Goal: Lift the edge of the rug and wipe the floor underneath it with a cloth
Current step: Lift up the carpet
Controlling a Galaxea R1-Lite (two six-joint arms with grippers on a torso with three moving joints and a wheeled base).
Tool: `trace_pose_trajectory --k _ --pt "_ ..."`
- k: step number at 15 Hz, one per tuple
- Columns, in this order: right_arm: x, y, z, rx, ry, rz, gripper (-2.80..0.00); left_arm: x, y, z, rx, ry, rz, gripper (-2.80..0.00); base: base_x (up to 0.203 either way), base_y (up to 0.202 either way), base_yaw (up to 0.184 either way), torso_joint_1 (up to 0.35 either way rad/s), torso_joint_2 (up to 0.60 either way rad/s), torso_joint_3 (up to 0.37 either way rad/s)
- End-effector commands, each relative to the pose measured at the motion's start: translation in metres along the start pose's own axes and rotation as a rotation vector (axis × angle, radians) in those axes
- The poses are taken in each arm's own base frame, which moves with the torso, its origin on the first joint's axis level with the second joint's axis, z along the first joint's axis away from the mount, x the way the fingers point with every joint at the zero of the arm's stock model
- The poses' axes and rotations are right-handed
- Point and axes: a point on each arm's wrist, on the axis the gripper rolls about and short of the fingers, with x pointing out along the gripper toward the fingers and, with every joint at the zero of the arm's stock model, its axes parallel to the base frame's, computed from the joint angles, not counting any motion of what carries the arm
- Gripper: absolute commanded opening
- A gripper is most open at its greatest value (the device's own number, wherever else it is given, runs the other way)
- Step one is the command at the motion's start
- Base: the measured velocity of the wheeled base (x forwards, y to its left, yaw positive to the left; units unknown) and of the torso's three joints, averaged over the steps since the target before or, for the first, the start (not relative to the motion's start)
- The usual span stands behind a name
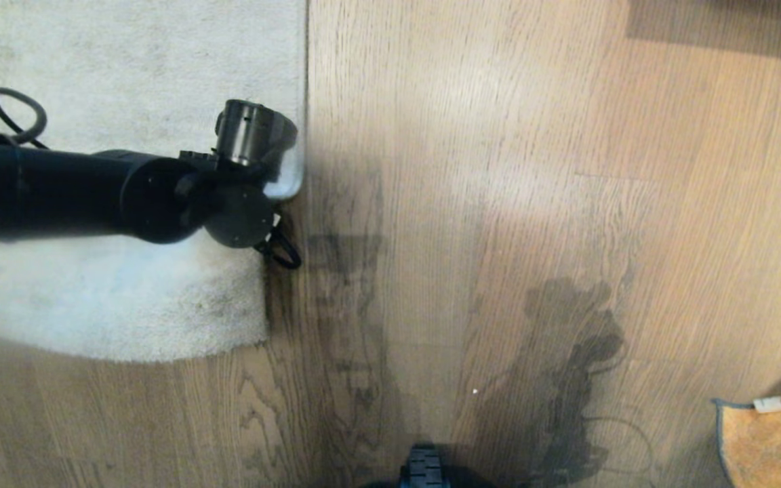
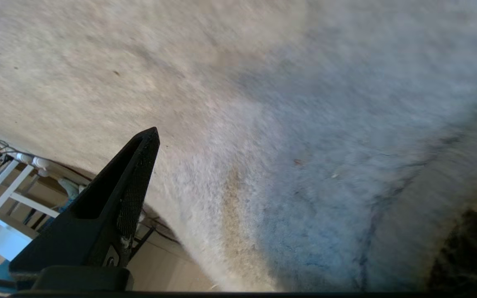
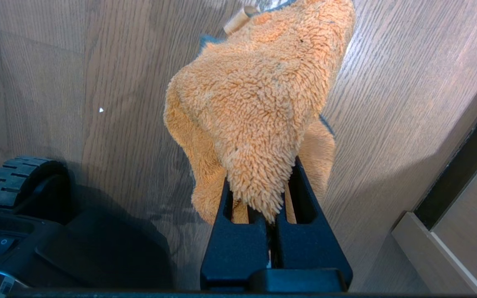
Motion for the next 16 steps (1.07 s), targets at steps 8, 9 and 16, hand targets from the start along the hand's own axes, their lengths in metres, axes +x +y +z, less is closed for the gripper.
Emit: trace_pose_trajectory --k 8,9,16 --pt "0.0 0.0 0.0 -0.002 0.001 0.001 -2.8 -0.01 -0.023 -0.05 0.177 0.087 -0.046 0.0 0.0 0.0 0.0 0.0 0.0 0.0" --pt "0.0 0.0 0.0 -0.002 0.001 0.001 -2.8 -0.009 -0.025 -0.054 0.193 0.099 -0.044 0.0 0.0 0.0 0.0 0.0 0.0 0.0" --pt "0.0 0.0 0.0 -0.001 0.001 0.001 -2.8 -0.006 -0.033 -0.073 0.214 0.11 -0.046 0.0 0.0 0.0 0.0 0.0 0.0 0.0"
